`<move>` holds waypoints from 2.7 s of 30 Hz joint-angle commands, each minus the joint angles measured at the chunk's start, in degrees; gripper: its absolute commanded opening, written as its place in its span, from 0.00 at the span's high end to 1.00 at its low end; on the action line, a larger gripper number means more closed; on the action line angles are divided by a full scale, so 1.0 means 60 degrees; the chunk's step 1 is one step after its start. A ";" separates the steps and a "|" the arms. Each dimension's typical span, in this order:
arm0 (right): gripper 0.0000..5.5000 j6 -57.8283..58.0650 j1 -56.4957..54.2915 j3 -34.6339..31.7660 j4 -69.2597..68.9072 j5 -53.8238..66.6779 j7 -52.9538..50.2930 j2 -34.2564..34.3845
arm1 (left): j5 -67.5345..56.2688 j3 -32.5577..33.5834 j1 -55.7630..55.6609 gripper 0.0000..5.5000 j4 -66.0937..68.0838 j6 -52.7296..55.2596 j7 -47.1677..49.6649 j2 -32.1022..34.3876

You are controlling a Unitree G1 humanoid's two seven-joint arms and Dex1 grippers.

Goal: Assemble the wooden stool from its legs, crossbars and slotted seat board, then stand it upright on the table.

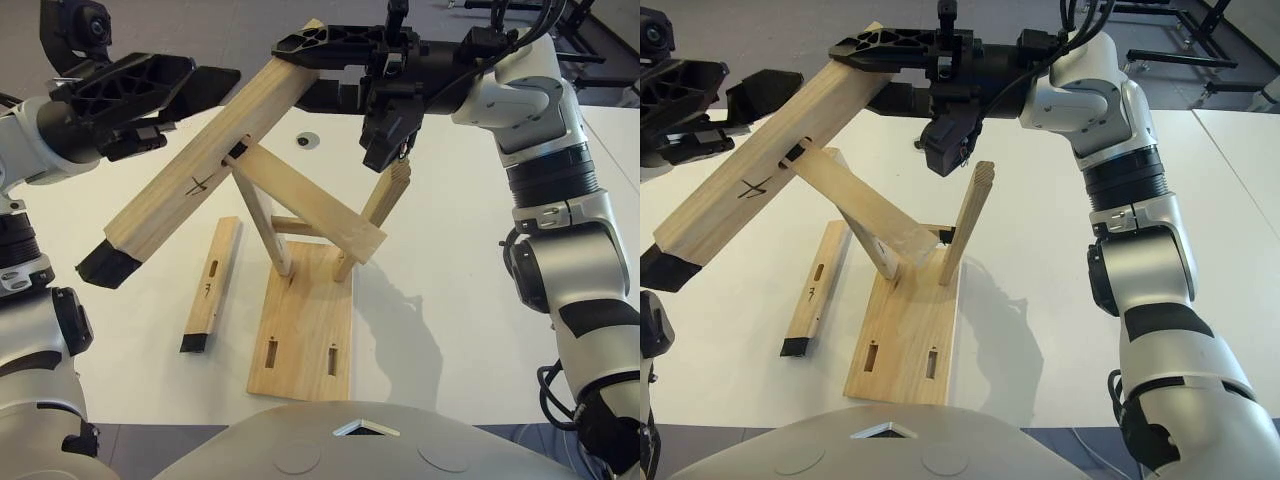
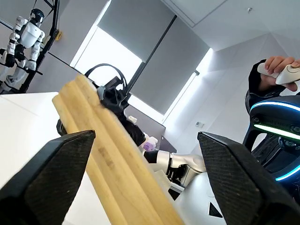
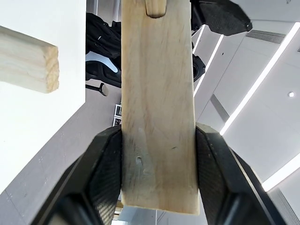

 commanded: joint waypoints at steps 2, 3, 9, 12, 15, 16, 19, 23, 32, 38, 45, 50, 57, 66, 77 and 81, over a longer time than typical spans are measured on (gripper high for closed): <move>0.63 -0.0161 -0.0576 0.0167 -0.0222 -0.0449 -0.0370 -0.0012 | 0.0666 -0.0674 -0.0438 0.14 -0.0068 0.0796 0.0304 0.0065; 0.63 -0.0153 -0.0614 0.0191 -0.0257 -0.0485 -0.0426 -0.0013 | 0.0779 -0.0727 -0.0524 0.14 0.0004 0.0882 0.0332 0.0058; 0.63 -0.0061 -0.0622 0.0314 -0.0422 -0.0606 -0.0605 -0.0023 | 0.0711 -0.0948 -0.0782 0.14 0.0055 0.2010 -0.0228 0.0274; 0.63 -0.0062 -0.0605 0.0351 -0.0424 -0.0737 -0.0728 -0.0035 | 0.0532 -0.1009 -0.0789 0.14 -0.0013 0.2208 -0.0553 0.0430; 0.63 -0.0093 -0.0599 0.0349 -0.0391 -0.0947 -0.0892 -0.0052 | 0.0593 -0.0783 -0.0866 0.14 0.0003 0.2093 -0.0753 0.0362; 0.63 -0.0118 -0.0603 0.0372 -0.0405 -0.0985 -0.0935 -0.0047 | 0.0595 -0.0660 -0.0903 0.14 0.0019 0.1989 -0.0787 0.0293; 0.63 -0.0193 -0.0579 0.0494 -0.0460 -0.1042 -0.0998 -0.0049 | 0.0684 -0.0503 -0.1066 0.21 0.0232 0.1929 -0.0761 0.0170; 0.63 -0.0237 -0.0601 0.0605 -0.0514 -0.1124 -0.1124 -0.0079 | 0.0851 -0.0503 -0.1015 0.34 0.0173 0.2033 -0.0819 0.0172; 0.63 -0.0327 -0.0820 0.0396 -0.0579 -0.1947 -0.1852 -0.0038 | 0.1034 -0.0656 -0.0781 0.54 -0.0195 0.2172 -0.1221 0.0294; 0.63 -0.0368 -0.1037 0.0051 -0.0741 -0.2986 -0.2943 0.0015 | 0.1210 -0.0661 -0.0744 0.56 -0.0296 0.2132 -0.1389 0.0328; 0.63 -0.0264 -0.1306 -0.0215 -0.0911 -0.4178 -0.4332 0.0041 | 0.1783 -0.0837 -0.0526 0.58 -0.0687 0.1748 -0.1590 0.0318; 0.63 -0.0194 -0.1357 -0.0234 -0.0978 -0.4687 -0.5013 -0.0024 | 0.2124 -0.0897 -0.0473 0.59 -0.0697 0.1526 -0.1841 0.0356; 0.63 -0.0005 -0.1414 -0.0215 -0.0964 -0.4949 -0.5578 -0.0014 | 0.2233 -0.0593 -0.0616 0.59 -0.0317 0.1407 -0.2007 0.0168; 0.28 0.1028 -0.1358 -0.0309 -0.1020 -0.4520 -0.5819 -0.0020 | 0.2290 -0.0492 -0.0603 0.62 -0.0332 0.1318 -0.2187 0.0124; 0.02 0.3492 -0.0171 -0.2138 0.1192 -0.1458 -0.5632 -0.1049 | 0.2686 0.1502 0.0918 0.62 -0.1640 -0.1031 -0.2006 0.0298; 0.02 0.4564 0.1018 -0.2946 0.2239 0.0539 -0.5155 -0.0916 | 0.2794 0.2485 0.1676 0.62 -0.2803 -0.2647 -0.1335 -0.0385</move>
